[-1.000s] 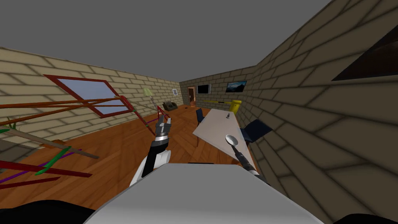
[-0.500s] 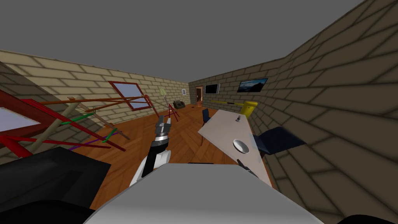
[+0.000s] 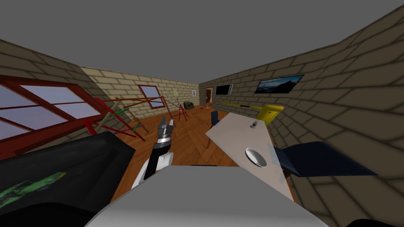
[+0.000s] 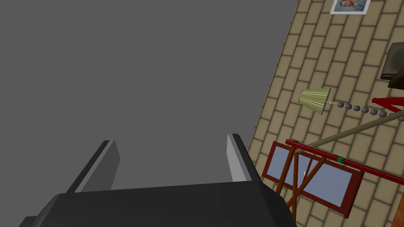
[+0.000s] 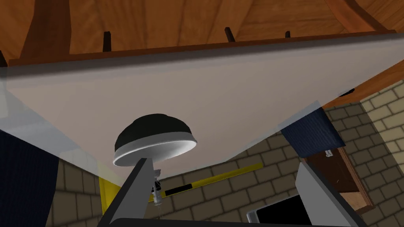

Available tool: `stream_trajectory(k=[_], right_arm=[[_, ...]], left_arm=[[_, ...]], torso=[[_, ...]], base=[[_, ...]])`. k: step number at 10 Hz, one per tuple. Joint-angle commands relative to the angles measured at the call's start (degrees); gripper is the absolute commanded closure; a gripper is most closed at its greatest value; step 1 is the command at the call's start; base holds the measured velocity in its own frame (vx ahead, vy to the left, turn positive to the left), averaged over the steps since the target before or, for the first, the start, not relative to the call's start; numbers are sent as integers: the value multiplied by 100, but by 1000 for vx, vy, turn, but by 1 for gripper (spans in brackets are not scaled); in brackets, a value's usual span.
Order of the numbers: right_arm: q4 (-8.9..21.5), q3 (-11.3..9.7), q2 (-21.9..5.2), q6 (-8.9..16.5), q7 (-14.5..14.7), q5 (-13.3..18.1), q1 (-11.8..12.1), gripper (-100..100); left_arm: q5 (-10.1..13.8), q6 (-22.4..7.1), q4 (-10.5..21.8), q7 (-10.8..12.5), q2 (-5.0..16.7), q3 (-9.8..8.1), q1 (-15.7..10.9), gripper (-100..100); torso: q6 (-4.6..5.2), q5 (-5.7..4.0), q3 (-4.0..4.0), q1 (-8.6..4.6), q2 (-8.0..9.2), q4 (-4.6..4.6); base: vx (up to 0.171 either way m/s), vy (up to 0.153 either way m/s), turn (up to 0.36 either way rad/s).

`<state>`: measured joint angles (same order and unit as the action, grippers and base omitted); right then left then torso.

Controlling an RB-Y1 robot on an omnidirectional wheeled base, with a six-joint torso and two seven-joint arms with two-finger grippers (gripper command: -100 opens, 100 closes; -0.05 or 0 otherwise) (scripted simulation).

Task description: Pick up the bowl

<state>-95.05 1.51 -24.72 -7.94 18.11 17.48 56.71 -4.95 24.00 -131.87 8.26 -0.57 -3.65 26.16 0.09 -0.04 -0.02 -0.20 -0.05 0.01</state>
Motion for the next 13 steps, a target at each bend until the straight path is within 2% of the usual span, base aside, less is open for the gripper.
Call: stream_trajectory(k=[1,6,9,10,13], right_arm=[[286,20,-49,-5,161,150,92,-100],[833,64,-211,84,349,375,215,-100],[1489,148,-408,162,598,706,306,-100],[1523,148,-408,162,598,706,306,-100],[2135,240,-540,181,800,1012,293,-100]], left_arm=[[0,0,0,0,0,0,0,0],[0,0,0,0,0,0,-1,0],[0,0,0,0,0,0,0,0],[0,0,0,0,0,0,0,0],[0,0,0,0,1,0,0,0]], torso=[[0,0,0,0,0,0],[-5,0,-4,-3,-7,-1],[-5,-1,-8,-10,-14,-2],[-6,-2,-10,-15,-19,-3],[-5,-2,-11,-14,-21,-3]], base=[[9,1,257],[13,-7,209],[38,-25,334],[33,-33,207],[49,-39,332]])
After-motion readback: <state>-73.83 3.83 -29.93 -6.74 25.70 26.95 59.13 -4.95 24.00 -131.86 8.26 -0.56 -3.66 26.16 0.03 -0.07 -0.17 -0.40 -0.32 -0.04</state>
